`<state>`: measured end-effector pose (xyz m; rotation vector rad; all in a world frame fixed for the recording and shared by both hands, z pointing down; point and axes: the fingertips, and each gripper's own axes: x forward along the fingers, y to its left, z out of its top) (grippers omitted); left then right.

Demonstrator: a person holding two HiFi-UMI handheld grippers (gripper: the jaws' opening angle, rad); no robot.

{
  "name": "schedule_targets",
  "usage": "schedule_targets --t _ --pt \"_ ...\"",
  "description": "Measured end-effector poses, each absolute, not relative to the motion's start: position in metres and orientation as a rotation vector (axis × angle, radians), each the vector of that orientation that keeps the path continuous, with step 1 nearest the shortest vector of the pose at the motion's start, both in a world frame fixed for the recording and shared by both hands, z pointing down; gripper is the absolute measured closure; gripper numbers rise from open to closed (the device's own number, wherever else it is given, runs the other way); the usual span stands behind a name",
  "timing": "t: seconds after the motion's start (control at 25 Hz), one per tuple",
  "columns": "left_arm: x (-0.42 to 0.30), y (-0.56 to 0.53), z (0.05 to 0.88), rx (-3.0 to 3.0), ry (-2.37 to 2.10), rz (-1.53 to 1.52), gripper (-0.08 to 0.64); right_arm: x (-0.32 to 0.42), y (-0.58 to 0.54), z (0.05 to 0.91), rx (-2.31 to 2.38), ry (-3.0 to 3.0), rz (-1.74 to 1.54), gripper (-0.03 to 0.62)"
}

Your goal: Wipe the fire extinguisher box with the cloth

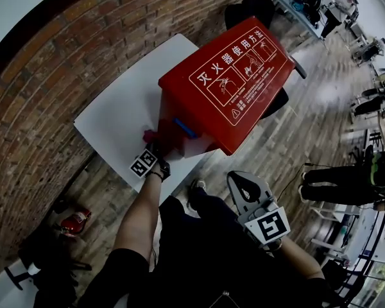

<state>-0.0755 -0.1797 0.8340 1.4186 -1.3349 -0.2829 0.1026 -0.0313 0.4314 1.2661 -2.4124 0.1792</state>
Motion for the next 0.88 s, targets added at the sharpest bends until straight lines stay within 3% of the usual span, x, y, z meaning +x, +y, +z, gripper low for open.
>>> schedule_targets --t 0.88 --pt "-0.042 -0.144 0.836 1.362 -1.306 -0.361 0.436 0.108 -0.029 0.439 1.251 -2.411 0.208 0.572"
